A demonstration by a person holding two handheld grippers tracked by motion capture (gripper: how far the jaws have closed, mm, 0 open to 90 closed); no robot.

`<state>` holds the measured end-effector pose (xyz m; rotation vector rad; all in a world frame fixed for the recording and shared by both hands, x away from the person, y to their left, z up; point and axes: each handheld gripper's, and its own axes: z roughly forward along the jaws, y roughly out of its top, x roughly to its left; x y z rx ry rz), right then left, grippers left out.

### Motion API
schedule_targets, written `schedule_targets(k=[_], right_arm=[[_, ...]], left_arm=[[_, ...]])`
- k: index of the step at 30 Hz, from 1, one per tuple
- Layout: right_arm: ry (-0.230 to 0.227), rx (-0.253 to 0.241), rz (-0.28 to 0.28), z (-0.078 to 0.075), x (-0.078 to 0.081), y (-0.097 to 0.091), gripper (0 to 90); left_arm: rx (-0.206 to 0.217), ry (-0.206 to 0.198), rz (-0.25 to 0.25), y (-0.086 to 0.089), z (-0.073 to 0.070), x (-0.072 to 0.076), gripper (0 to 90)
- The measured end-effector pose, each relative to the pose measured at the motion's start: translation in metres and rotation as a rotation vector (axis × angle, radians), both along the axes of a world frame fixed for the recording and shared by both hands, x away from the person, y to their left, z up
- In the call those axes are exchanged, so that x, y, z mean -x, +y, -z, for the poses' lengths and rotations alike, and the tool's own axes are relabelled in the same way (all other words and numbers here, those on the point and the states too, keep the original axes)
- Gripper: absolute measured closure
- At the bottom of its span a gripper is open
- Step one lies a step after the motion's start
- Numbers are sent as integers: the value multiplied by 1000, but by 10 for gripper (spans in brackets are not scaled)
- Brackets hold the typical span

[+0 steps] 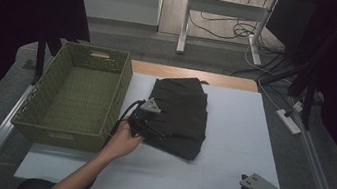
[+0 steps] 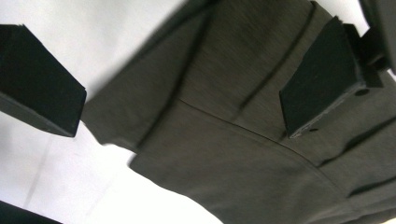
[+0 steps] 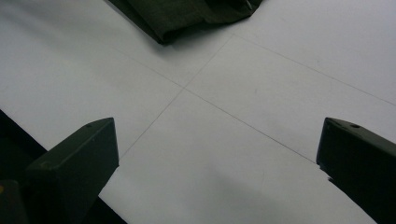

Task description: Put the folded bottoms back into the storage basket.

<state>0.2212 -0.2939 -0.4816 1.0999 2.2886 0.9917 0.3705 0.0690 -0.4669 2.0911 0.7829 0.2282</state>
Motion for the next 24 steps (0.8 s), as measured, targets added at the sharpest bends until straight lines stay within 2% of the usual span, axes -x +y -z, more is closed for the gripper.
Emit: schedule_targets(k=[1,6,13,16,19,21,24], right_arm=[[0,0,0,0,0,0,0],[1,4,-2,0,0,0,0],[2,2,-7,0,0,0,0],[1,2,-10,0,0,0,0],[3,2,-12,0,0,0,0],[3,2,-14,0,0,0,0],[4,2,-15,0,0,0,0]], left_arm=[[0,0,0,0,0,0,4],[-18,-12,-29,-5,0,-19,5],[-19,-6,-71,-5,1,-39,10],[-37,8,-109,-1,5,-53,16],[-32,27,-125,1,8,-61,19],[-62,33,-159,3,11,-71,24],[-54,43,-178,3,13,-78,27]])
